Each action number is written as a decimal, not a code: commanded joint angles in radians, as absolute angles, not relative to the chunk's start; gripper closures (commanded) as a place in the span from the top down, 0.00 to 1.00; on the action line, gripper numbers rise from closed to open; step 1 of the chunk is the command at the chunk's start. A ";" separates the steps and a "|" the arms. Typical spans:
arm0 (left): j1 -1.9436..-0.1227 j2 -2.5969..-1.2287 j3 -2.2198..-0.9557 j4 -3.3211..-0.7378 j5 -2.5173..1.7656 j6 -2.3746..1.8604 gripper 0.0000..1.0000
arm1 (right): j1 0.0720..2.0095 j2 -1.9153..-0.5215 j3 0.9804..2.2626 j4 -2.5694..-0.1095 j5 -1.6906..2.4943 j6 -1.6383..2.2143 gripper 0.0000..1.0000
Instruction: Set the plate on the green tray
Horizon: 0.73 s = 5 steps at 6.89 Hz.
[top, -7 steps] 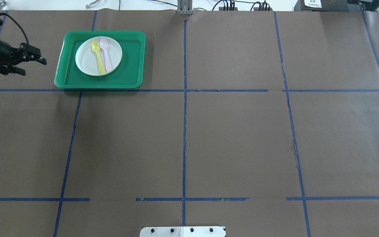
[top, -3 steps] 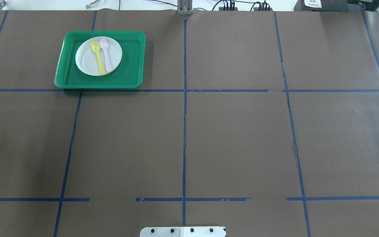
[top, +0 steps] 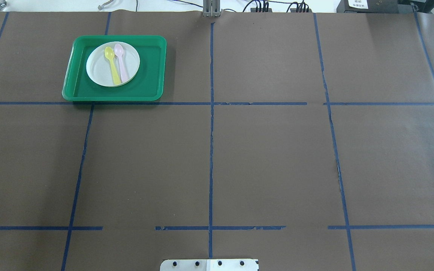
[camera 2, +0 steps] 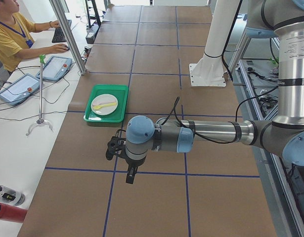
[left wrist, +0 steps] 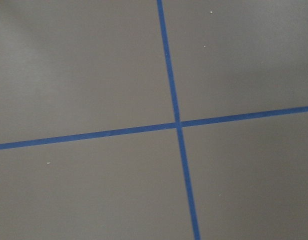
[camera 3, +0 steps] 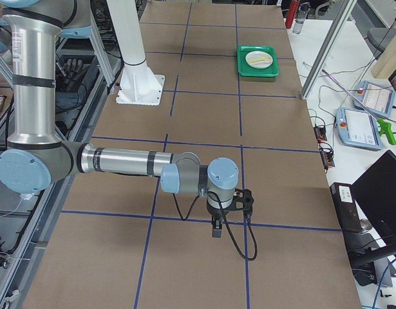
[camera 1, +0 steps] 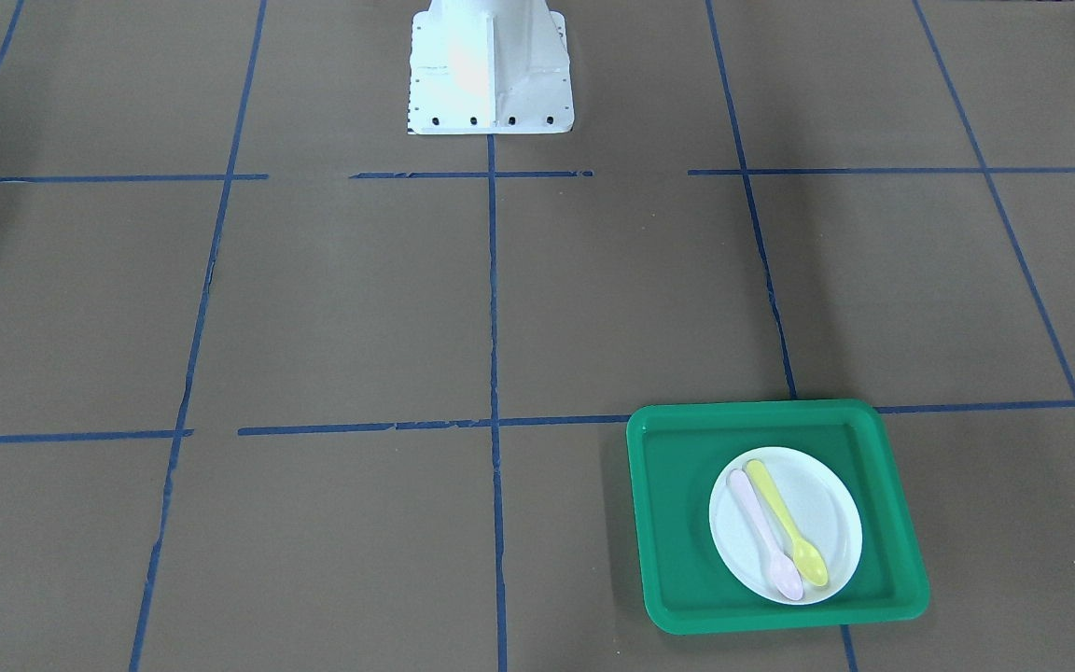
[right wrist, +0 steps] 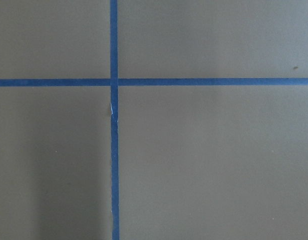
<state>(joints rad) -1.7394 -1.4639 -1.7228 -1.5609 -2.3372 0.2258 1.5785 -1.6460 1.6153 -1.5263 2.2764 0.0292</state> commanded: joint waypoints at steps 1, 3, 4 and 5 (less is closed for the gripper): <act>-1.760 -1.441 -1.732 -1.428 -2.332 0.252 1.00 | 1.578 -1.646 1.615 -1.526 2.276 0.029 1.00; -1.685 -1.402 -1.799 -1.424 -2.303 0.172 1.00 | 1.578 -1.646 1.615 -1.526 2.276 0.029 1.00; -1.675 -1.391 -1.798 -1.434 -2.313 0.169 1.00 | 1.578 -1.646 1.615 -1.526 2.276 0.029 1.00; -1.675 -1.391 -1.802 -1.442 -2.316 0.170 1.00 | 1.578 -1.646 1.615 -1.526 2.276 0.029 1.00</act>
<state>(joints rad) -1.6831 -1.3991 -1.7943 -1.4333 -2.3128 0.1733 1.5785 -1.6459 1.6156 -1.5263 2.2764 0.0291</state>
